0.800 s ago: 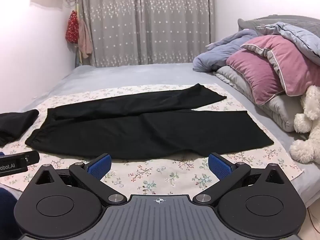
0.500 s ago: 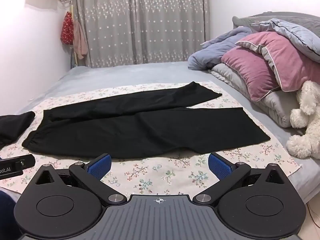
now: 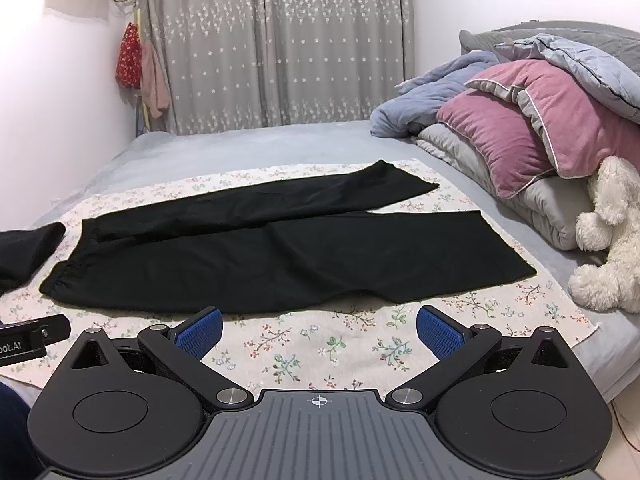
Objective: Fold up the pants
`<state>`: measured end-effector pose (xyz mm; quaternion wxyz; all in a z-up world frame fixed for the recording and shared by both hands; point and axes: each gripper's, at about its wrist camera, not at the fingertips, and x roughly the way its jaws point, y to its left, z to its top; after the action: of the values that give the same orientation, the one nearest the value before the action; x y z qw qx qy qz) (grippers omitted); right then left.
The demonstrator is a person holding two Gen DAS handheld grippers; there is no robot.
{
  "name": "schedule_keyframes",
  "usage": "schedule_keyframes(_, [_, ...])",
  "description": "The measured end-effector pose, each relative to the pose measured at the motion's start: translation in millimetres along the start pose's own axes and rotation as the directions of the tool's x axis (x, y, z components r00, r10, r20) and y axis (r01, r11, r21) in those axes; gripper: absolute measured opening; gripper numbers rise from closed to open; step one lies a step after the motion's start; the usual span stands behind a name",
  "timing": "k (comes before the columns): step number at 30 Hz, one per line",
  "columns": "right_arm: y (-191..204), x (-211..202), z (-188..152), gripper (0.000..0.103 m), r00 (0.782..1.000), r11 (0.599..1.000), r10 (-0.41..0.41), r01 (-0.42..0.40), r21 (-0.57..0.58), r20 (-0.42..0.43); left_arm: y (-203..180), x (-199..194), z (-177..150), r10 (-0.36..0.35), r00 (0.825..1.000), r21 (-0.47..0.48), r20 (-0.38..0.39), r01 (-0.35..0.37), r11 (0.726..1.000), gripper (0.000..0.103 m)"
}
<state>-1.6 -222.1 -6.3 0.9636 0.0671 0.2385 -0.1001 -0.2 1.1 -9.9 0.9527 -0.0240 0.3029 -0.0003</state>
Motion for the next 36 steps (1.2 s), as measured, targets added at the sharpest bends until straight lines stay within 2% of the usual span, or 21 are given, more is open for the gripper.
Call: schedule_keyframes(36, [1.0,1.6,1.8,0.103,1.000,1.000,-0.017,0.017,-0.012,-0.004,0.3,-0.8,-1.7,-0.008,1.000,0.004,-0.005,0.008,1.000,0.103])
